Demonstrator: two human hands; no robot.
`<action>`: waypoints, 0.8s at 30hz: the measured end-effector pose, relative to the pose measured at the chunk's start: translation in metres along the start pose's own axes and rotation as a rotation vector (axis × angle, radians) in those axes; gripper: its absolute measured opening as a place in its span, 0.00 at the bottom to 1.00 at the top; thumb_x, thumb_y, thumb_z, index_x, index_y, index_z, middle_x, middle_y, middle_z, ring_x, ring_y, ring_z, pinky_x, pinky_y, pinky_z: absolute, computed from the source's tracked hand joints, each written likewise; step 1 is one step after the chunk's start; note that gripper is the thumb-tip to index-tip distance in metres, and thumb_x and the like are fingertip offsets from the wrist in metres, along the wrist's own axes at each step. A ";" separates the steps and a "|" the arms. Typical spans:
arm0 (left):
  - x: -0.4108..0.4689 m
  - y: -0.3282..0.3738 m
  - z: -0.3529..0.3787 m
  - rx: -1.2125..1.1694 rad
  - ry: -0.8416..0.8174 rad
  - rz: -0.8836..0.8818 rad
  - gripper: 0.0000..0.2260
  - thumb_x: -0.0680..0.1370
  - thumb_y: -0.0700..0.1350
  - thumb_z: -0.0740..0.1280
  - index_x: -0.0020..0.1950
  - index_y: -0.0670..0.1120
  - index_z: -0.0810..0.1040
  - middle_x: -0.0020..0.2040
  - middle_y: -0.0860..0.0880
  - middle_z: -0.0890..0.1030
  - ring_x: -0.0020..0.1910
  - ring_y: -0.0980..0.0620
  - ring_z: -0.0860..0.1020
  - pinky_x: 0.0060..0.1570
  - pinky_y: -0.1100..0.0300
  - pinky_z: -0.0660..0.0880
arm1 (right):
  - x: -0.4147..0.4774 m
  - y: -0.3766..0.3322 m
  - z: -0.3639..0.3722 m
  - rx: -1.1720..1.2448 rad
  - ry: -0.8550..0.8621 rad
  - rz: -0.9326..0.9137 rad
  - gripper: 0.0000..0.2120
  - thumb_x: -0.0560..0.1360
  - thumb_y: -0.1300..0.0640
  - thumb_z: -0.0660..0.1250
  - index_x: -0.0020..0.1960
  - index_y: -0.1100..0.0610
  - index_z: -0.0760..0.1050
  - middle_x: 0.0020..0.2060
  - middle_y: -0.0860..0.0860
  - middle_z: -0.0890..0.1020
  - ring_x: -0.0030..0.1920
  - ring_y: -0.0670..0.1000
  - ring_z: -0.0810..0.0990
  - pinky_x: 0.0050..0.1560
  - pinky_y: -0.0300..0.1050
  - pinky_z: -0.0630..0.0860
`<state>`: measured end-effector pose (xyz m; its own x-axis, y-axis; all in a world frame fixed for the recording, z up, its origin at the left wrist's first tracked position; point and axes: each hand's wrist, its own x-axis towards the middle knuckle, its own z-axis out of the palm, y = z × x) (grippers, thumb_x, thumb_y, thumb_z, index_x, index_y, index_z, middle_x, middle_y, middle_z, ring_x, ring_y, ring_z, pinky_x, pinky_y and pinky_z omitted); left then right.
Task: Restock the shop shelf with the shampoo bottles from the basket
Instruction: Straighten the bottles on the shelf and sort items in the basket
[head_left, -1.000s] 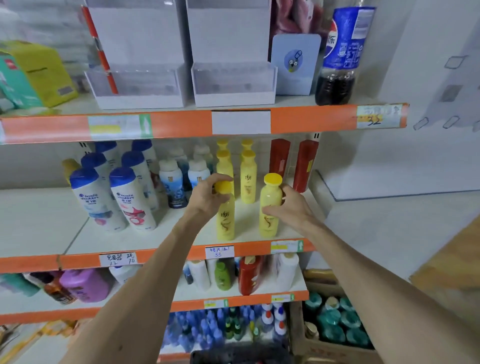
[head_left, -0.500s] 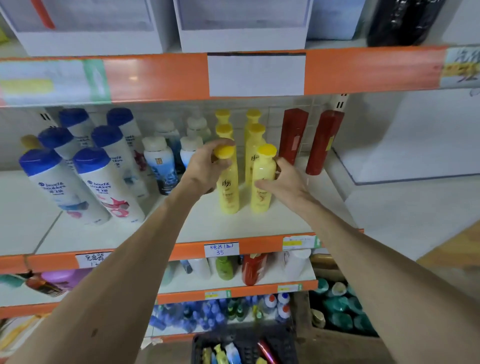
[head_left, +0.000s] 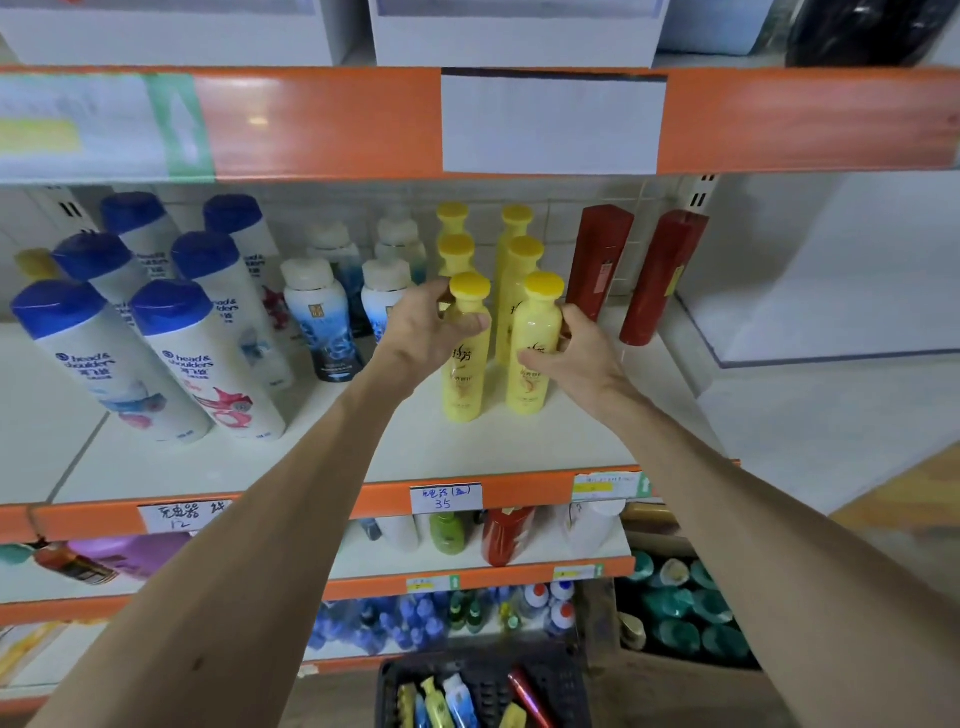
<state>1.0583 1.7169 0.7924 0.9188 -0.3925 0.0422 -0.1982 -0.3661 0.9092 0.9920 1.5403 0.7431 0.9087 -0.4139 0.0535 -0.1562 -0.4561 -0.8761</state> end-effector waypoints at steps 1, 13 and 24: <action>0.002 0.001 0.001 -0.013 0.001 0.006 0.12 0.74 0.46 0.72 0.56 0.49 0.78 0.54 0.51 0.79 0.54 0.49 0.77 0.51 0.59 0.71 | 0.001 0.001 0.000 0.001 -0.003 0.002 0.21 0.67 0.57 0.78 0.56 0.54 0.74 0.51 0.51 0.83 0.52 0.51 0.83 0.58 0.56 0.79; 0.007 -0.009 -0.005 -0.052 0.005 -0.022 0.15 0.75 0.47 0.71 0.59 0.47 0.76 0.57 0.49 0.79 0.55 0.48 0.77 0.50 0.55 0.72 | 0.003 0.001 0.002 0.020 0.004 0.016 0.23 0.67 0.58 0.78 0.59 0.54 0.73 0.51 0.52 0.83 0.52 0.52 0.82 0.57 0.56 0.79; 0.003 -0.006 -0.002 -0.078 0.012 -0.003 0.13 0.75 0.45 0.71 0.59 0.47 0.75 0.55 0.52 0.78 0.56 0.51 0.75 0.55 0.56 0.71 | 0.005 0.002 -0.002 0.079 -0.083 0.051 0.35 0.57 0.45 0.76 0.63 0.50 0.73 0.57 0.48 0.82 0.57 0.48 0.82 0.62 0.56 0.77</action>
<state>1.0626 1.7196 0.7875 0.9236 -0.3807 0.0440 -0.1685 -0.3002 0.9389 0.9952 1.5355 0.7430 0.9297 -0.3671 -0.0293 -0.1752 -0.3710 -0.9120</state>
